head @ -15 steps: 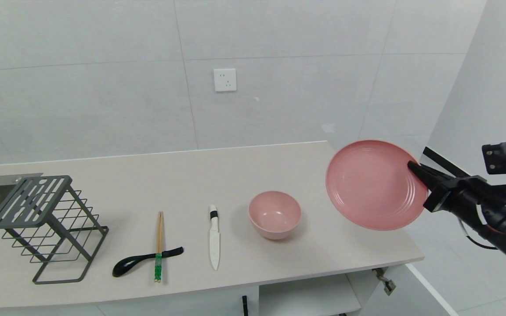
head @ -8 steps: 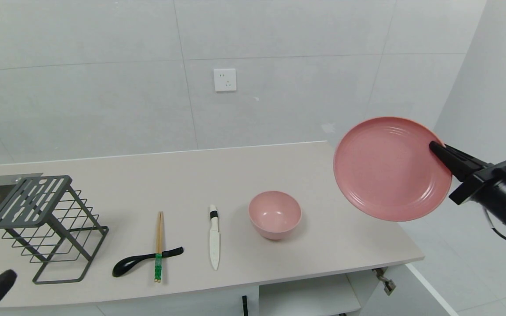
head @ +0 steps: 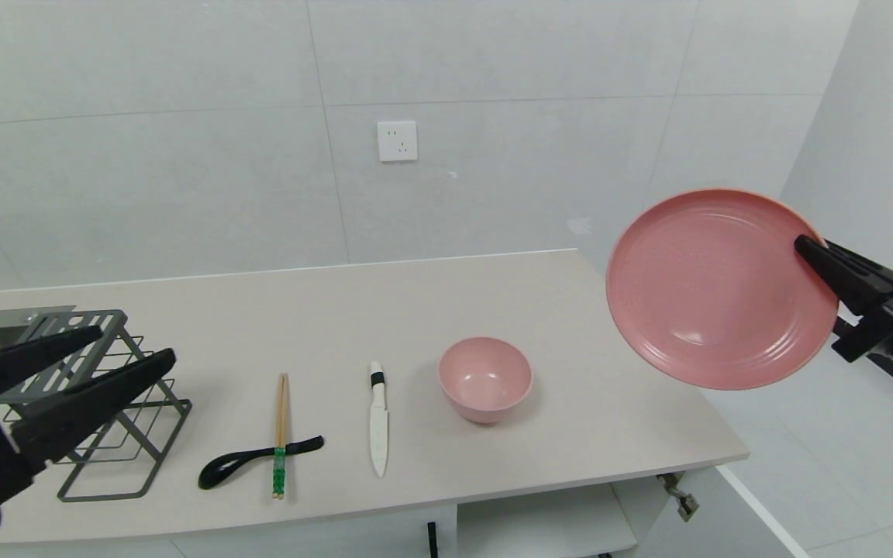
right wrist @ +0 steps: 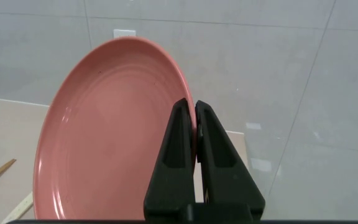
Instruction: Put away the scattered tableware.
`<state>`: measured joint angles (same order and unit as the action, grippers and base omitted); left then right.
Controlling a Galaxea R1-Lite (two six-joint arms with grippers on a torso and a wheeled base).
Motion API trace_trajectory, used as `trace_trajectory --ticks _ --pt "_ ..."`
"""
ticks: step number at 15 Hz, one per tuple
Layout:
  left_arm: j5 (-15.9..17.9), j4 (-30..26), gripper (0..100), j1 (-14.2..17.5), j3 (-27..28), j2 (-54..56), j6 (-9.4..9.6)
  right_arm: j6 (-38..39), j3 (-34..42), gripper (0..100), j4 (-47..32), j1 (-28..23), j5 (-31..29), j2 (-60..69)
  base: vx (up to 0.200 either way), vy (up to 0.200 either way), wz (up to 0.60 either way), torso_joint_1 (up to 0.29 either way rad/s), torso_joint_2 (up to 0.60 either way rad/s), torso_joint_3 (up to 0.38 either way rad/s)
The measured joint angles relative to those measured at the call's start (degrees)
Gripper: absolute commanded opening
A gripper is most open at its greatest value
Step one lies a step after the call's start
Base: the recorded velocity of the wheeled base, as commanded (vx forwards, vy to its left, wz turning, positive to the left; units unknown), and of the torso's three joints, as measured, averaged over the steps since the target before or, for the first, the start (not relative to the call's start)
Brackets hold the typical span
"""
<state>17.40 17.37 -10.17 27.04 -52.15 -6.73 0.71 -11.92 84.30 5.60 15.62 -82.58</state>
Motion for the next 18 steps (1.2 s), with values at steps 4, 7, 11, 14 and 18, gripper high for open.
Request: trace_trajectory --ticks 4,7,11,14,18 --pt "-0.1 2.4 100 -7.7 3.6 -10.7 -5.61 -2.4 -0.6 0 -10.2 0.2 0.0 5.9 0.000 0.000 0.00 0.000 0.00 0.000" --pt "-0.2 2.7 100 -9.7 6.2 -17.9 -7.88 -2.3 -0.6 0 -11.1 0.3 0.0 5.8 0.000 0.000 0.00 0.000 0.00 0.000" --pt "-0.7 3.0 100 -12.6 10.1 -28.0 -8.68 -2.2 -0.2 0 -11.1 -0.2 1.1 4.5 0.000 0.000 0.00 0.000 0.00 0.000" --pt "-4.4 9.9 100 -15.8 11.8 -35.7 -8.86 -2.2 -0.2 0 -11.0 -0.3 1.2 4.3 0.000 0.000 0.00 0.000 0.00 0.000" --pt "-6.7 18.5 100 -18.0 12.9 -45.1 -9.25 -2.2 -0.3 0 -11.0 -0.4 1.2 4.1 0.000 0.000 0.00 0.000 0.00 0.000"
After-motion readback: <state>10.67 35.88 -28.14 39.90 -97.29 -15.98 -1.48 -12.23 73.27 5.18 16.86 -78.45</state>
